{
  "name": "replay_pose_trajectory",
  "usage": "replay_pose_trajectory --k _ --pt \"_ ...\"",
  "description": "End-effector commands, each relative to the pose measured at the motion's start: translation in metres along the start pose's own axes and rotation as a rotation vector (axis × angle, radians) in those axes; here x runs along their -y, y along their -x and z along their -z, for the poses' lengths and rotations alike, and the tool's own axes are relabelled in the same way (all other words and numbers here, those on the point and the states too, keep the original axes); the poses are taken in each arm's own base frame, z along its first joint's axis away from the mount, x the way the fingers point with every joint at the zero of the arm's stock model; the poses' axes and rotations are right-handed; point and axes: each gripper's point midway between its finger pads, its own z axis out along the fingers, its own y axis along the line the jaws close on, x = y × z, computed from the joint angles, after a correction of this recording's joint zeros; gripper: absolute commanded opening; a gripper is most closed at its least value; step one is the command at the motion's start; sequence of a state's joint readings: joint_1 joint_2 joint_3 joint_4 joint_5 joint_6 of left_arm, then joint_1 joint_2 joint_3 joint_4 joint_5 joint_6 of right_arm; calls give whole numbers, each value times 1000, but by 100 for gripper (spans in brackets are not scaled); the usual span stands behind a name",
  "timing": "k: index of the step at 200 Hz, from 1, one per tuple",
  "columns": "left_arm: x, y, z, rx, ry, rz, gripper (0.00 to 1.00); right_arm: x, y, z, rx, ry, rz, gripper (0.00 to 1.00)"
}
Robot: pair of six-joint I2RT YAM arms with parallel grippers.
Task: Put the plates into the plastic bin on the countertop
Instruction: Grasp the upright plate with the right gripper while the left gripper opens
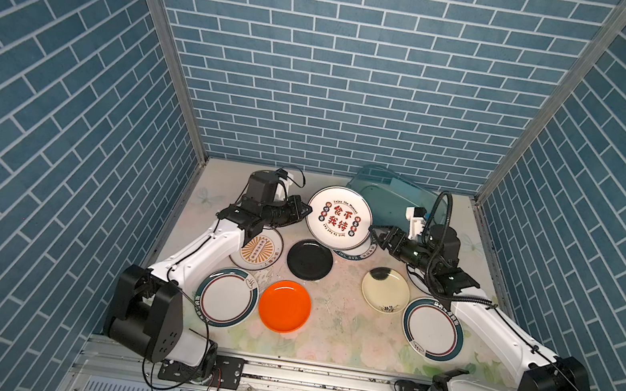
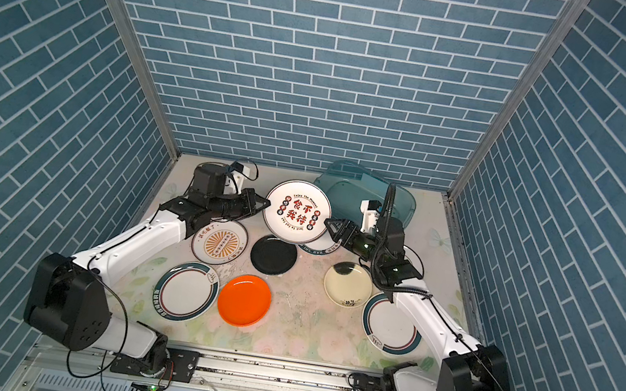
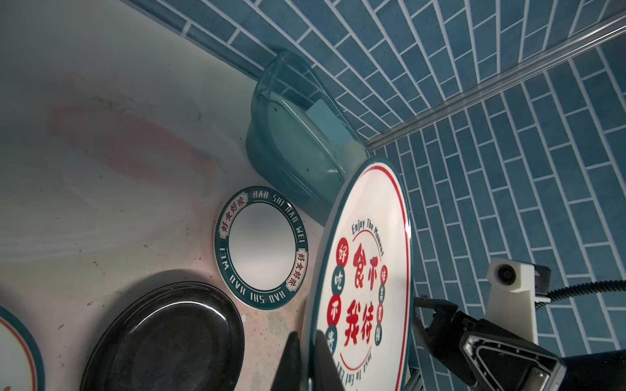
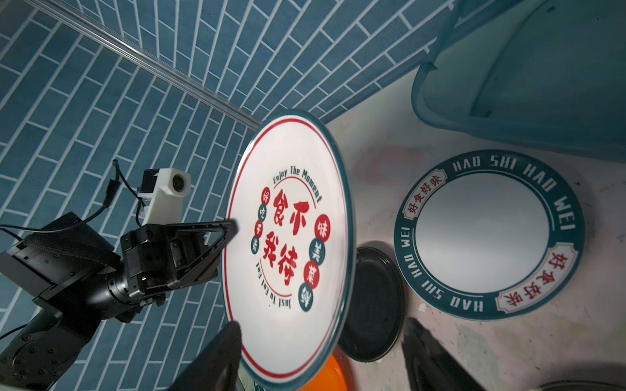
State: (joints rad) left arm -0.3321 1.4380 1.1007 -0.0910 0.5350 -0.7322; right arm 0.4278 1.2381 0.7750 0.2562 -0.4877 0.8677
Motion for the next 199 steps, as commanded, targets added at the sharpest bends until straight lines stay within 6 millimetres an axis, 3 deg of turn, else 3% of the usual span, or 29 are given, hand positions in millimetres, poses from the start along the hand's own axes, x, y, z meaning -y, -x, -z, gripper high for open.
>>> replay_pose_trajectory --k 1,40,81,130,141,154,174,188,199 --pt "30 12 0 35 -105 -40 0 0 3 -3 33 11 -10 70" --pt "45 9 0 32 -166 -47 0 5 5 -9 38 2 -10 59" --pt "44 7 -1 28 -168 -52 0 6 7 -14 36 2 -11 40" --pt "38 3 -4 20 -154 -60 1 9 12 -15 62 -17 -22 1" --pt "34 2 -5 19 -143 -60 16 11 12 -16 64 -27 -28 0" --pt "31 0 -5 16 -125 -65 49 11 12 -16 65 -31 -28 0" --pt "27 -1 -2 21 -101 -80 85 14 18 -14 75 -75 -21 0" --pt "26 0 3 36 -87 -97 99 22 26 -11 80 -161 -8 0" --pt "24 2 7 53 -60 -117 100 28 34 -8 81 -237 10 0"
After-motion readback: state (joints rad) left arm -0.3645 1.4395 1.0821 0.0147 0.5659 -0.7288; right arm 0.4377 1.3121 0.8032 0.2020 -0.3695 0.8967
